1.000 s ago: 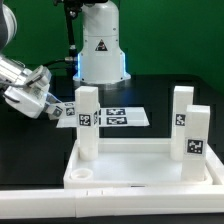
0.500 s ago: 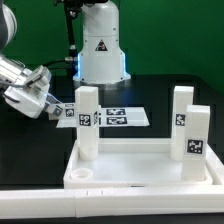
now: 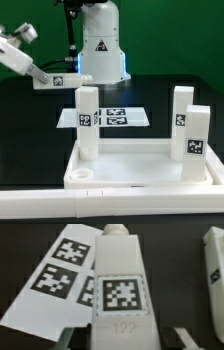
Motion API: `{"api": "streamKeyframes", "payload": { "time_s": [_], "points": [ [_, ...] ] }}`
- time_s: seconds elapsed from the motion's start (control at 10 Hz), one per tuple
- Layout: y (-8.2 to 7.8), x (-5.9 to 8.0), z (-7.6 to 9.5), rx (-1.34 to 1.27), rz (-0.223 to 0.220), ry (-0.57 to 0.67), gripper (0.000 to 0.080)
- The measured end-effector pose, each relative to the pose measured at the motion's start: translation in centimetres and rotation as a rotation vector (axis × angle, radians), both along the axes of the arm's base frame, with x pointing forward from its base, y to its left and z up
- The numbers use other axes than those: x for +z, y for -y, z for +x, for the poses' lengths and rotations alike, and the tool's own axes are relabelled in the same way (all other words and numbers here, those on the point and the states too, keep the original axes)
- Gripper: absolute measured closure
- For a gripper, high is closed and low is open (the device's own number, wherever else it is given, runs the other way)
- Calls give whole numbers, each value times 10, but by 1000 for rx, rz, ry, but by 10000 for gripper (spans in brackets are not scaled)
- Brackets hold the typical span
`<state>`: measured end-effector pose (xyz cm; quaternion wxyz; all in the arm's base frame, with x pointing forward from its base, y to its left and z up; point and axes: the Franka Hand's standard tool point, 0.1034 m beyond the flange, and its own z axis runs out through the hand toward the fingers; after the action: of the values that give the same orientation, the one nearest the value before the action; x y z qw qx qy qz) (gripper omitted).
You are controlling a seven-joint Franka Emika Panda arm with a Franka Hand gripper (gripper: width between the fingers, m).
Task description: Assemble desk
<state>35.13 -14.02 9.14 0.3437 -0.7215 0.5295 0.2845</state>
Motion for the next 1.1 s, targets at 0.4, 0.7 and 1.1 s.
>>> {"api": "streamKeyframes", "payload": {
  "time_s": [0.4,0.7,1.1],
  "points": [
    [33,30,44,109,-40,179,515],
    [24,37,70,144,-247,305,515],
    [49,52,109,244,-500,440,515]
  ]
}}
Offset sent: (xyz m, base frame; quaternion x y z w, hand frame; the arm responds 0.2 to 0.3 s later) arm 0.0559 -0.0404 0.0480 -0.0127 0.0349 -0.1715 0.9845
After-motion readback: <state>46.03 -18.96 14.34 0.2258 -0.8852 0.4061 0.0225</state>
